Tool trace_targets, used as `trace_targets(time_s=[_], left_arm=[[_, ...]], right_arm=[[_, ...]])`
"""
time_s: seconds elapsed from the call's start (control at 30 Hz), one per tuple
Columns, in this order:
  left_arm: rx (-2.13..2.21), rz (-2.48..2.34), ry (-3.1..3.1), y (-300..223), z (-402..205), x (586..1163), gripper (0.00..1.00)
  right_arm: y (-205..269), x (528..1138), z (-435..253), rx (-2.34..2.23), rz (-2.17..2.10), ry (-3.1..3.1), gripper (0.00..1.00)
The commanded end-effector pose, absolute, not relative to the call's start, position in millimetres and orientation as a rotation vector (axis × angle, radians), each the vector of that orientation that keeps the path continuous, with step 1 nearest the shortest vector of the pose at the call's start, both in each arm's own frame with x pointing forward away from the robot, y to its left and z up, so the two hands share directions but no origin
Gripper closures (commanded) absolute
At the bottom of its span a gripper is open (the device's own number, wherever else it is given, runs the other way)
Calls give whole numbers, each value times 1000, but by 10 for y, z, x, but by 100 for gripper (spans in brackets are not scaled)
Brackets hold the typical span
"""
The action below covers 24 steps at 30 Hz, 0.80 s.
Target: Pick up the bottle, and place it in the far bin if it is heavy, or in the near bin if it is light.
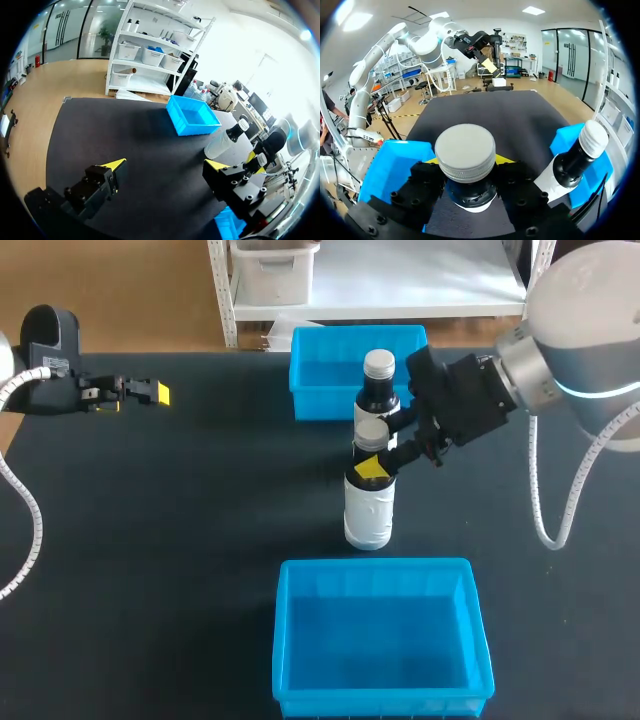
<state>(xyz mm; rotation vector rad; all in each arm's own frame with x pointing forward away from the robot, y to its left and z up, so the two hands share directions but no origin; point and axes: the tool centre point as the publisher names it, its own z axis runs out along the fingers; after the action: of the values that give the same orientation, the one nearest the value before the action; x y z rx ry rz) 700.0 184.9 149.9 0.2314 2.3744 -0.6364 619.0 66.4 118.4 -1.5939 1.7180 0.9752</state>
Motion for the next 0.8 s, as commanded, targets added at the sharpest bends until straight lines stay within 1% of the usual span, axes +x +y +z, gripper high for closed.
trace_targets(time_s=[0.03, 0.47, 0.8], left_arm=[[231, -636, 2374, 1849, 1499, 7000, 0], [231, -636, 2374, 1849, 1499, 7000, 0], [231, -636, 2374, 1849, 1499, 7000, 0]], right_arm=[[658, 6182, 1167, -1596, 978, 1718, 100], [447, 6135, 1601, -1596, 925, 1741, 100], [133, 6098, 1966, -1557, 855, 1759, 100]])
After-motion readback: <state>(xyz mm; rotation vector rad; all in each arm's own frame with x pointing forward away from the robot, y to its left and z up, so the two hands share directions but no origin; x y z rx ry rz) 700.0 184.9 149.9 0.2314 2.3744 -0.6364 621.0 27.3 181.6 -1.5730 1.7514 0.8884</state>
